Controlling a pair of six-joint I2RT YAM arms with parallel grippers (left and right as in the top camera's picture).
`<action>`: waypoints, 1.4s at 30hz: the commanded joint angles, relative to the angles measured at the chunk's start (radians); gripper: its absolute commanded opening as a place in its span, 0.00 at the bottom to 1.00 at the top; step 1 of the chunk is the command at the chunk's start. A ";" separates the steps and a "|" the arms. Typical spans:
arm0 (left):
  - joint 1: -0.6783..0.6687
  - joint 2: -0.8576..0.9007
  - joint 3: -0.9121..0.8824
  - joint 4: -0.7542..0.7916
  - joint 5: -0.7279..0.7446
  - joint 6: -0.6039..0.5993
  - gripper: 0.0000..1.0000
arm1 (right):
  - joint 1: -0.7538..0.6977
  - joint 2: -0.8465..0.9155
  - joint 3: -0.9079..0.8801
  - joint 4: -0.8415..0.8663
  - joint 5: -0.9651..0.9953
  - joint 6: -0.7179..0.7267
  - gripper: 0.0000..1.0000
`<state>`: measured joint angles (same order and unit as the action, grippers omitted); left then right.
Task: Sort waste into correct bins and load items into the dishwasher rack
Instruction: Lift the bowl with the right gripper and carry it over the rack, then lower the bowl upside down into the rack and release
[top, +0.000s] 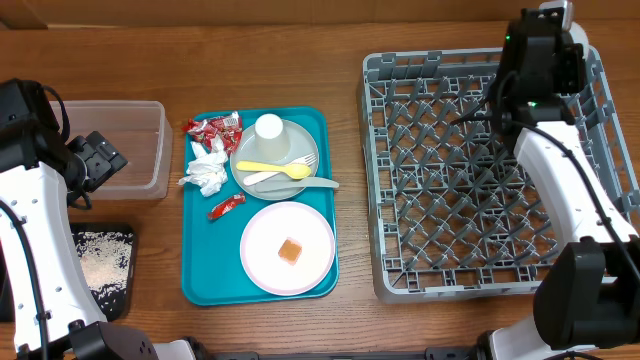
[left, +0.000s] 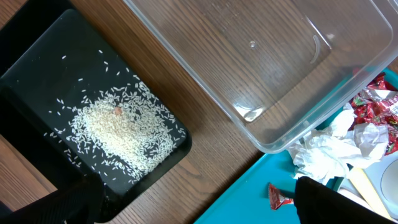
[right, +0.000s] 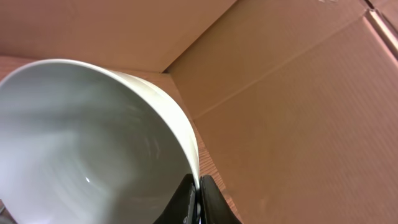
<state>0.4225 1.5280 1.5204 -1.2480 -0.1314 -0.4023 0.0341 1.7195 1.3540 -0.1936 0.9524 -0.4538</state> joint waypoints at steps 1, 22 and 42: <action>-0.004 0.005 0.019 0.004 0.002 -0.018 1.00 | 0.025 0.011 -0.063 0.009 0.043 -0.011 0.04; -0.004 0.005 0.019 0.004 0.002 -0.018 1.00 | -0.056 0.053 -0.164 0.101 0.075 -0.044 0.04; -0.004 0.005 0.019 0.019 0.002 -0.018 1.00 | 0.166 0.078 -0.164 0.023 0.125 0.103 0.37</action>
<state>0.4225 1.5280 1.5204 -1.2320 -0.1318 -0.4129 0.1715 1.7908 1.1847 -0.1455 1.0760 -0.4255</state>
